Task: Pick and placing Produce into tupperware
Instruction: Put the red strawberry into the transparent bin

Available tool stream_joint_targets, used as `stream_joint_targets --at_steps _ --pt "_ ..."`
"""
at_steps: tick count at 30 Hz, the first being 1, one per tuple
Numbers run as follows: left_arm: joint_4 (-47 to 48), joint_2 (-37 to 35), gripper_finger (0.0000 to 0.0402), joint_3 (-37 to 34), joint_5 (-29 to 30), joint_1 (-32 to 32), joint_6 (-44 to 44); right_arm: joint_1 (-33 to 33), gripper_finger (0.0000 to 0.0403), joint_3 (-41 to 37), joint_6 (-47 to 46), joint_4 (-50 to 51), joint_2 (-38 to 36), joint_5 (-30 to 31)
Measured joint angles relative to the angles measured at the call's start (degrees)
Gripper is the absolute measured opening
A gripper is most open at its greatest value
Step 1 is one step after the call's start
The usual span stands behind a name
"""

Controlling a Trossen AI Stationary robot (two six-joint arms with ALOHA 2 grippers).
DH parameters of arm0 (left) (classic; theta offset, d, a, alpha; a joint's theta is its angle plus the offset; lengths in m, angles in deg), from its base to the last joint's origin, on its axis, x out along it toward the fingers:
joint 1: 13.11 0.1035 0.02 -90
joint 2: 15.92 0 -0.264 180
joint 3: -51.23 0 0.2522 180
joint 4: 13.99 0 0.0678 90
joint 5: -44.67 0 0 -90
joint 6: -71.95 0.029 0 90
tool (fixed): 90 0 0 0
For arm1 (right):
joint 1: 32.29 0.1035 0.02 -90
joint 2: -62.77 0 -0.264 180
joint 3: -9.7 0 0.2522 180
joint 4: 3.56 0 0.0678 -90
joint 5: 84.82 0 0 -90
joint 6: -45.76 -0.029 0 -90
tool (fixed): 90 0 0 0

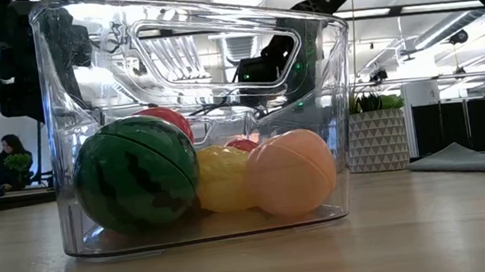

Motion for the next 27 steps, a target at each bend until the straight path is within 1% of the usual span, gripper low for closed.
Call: stream_joint_targets --at_steps 3,11,14,18,20,23,25,26,27 --pt "0.0 0.0 0.0267 0.0 0.0 0.0 0.0 0.0 0.0243 -0.1 -1.2 0.5 -0.5 -1.3" --pt "0.0 0.0 0.0267 0.0 0.1 0.0 0.0 0.2 0.0223 -0.1 -4.9 1.0 -3.8 -9.9" --pt "-0.1 0.0 0.0267 0.0 0.3 0.0 0.0 0.5 0.0221 -0.1 -6.7 1.0 -6.7 -12.1" --pt "-0.1 0.0 0.0267 0.0 1.5 0.0 0.0 2.2 0.0221 -0.1 -8.2 0.9 -12.4 -13.2" --pt "-0.3 0.0 0.0267 0.0 1.9 0.0 0.0 3.3 0.0221 -0.1 -9.2 0.8 -15.0 -11.1" --pt "-0.4 0.0 0.0267 0.1 2.3 0.0 0.0 5.0 0.0221 -0.3 -10.3 0.8 -17.4 -1.1" --pt "-1.1 0.0 0.0267 0.2 2.4 0.0 0.0 5.4 0.0224 -0.6 -10.9 1.0 -17.6 5.2" --pt "-1.7 0.0 0.0267 0.2 2.5 0.0 0.0 5.4 0.0227 -0.6 -11.4 1.0 -17.3 6.7" --pt "-2.1 0.0 0.0267 0.2 2.8 0.0 0.0 5.0 0.0231 -0.7 -11.8 0.9 -16.8 6.9"
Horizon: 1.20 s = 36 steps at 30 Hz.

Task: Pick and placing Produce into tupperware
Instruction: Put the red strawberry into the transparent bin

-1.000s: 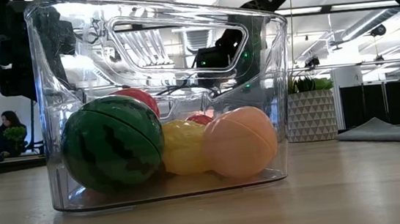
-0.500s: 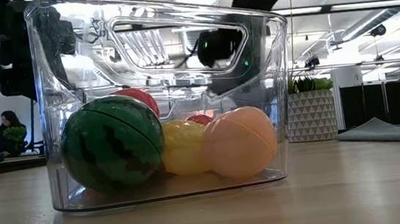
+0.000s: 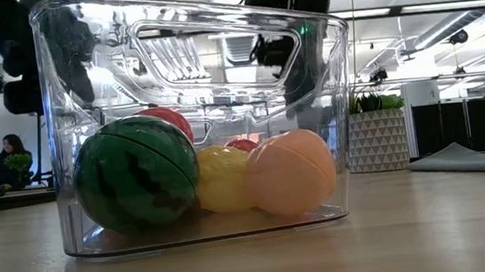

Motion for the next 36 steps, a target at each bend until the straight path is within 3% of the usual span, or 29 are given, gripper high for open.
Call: stream_joint_targets --at_steps 6,16,36 --pt "-1.6 0.0 0.0267 0.0 0.4 0.0 0.0 -2.6 0.0268 -0.1 -8.8 0.2 5.2 -6.1" --pt "-1.5 0.0 0.0267 0.1 0.3 0.0 0.0 -2.6 0.0327 -0.1 -15.1 0.1 9.2 -6.4" --pt "-1.4 0.0 0.0267 0.1 0.2 0.0 0.3 -3.1 0.0327 -0.3 -15.5 -1.9 13.2 -9.5"
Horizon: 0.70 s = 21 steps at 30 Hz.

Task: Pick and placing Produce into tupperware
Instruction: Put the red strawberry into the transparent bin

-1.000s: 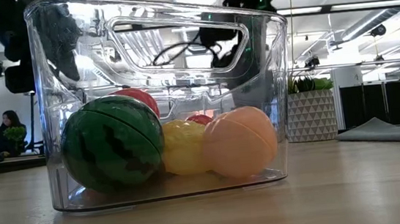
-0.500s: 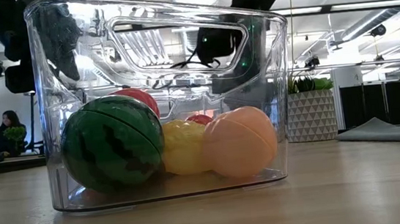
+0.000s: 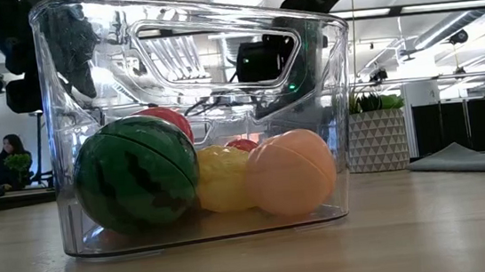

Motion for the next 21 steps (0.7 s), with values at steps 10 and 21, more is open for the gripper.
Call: stream_joint_targets --at_steps 10,21 --pt "0.0 0.0 0.0267 0.0 0.0 0.0 0.2 -0.2 0.0326 -0.1 -2.0 0.2 0.4 0.1" --pt "0.0 0.0 0.0267 -0.1 0.0 0.0 1.3 -0.5 0.0325 -0.3 -2.0 0.2 0.4 -0.2"
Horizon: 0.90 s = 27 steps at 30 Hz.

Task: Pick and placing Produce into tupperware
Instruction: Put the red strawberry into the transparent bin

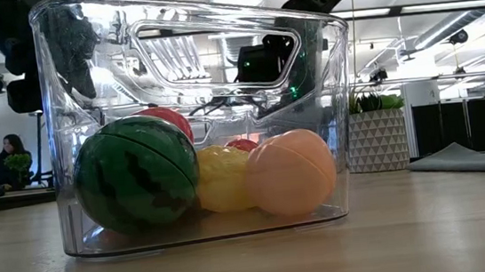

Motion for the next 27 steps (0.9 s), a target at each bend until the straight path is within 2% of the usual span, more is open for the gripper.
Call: stream_joint_targets --at_steps 15,23,27 --pt "-0.2 0.0 0.0267 0.0 0.0 0.0 0.0 0.0 0.0321 0.0 0.0 0.0 0.0 -1.3" --pt "-0.2 0.0 0.0267 0.0 0.0 0.0 0.0 0.0 0.0249 0.0 -0.5 -0.1 0.0 -1.2" --pt "-0.2 0.0 0.0267 0.0 0.0 0.0 0.0 0.0 0.0236 0.0 -0.5 -0.1 0.0 -1.1"
